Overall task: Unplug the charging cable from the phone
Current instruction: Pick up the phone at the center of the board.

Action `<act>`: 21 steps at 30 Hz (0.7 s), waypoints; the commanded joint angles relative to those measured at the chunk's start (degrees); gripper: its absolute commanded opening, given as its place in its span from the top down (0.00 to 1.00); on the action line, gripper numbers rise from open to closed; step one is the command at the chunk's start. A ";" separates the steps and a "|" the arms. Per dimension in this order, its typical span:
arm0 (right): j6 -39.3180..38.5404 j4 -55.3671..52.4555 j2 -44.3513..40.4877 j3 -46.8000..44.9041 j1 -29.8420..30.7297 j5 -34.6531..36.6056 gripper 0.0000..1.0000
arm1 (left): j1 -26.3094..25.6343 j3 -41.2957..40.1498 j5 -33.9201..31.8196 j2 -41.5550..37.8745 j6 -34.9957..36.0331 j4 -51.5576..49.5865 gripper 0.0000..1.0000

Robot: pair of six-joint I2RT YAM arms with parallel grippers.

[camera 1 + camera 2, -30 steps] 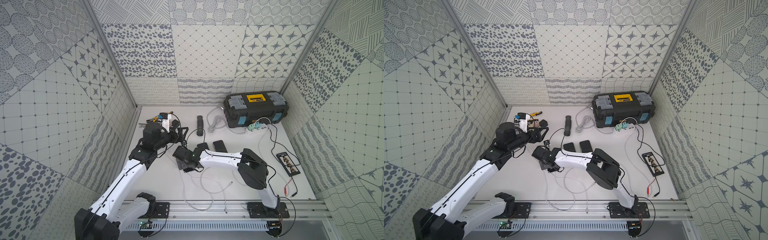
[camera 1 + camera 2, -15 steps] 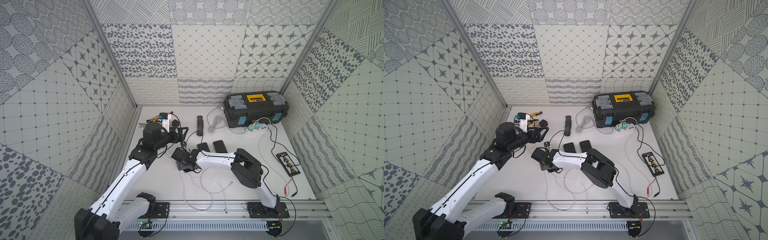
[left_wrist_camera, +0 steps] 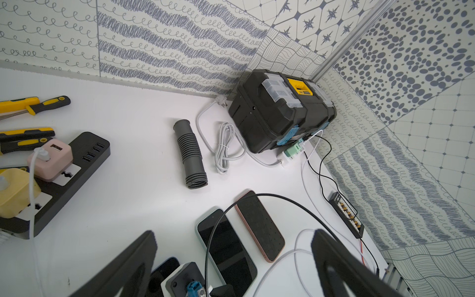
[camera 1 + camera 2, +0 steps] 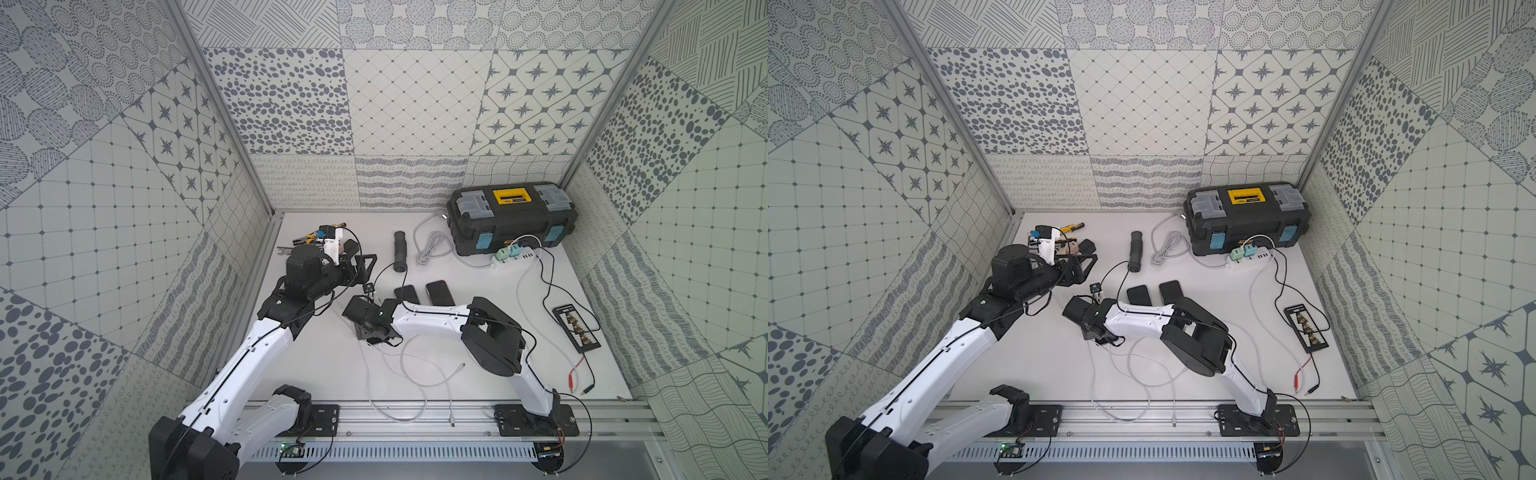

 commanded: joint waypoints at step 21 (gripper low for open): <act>-3.34 8.21 -5.77 -6.30 -1.74 2.22 0.38 | 0.73 -0.48 0.15 0.08 0.20 -0.44 0.02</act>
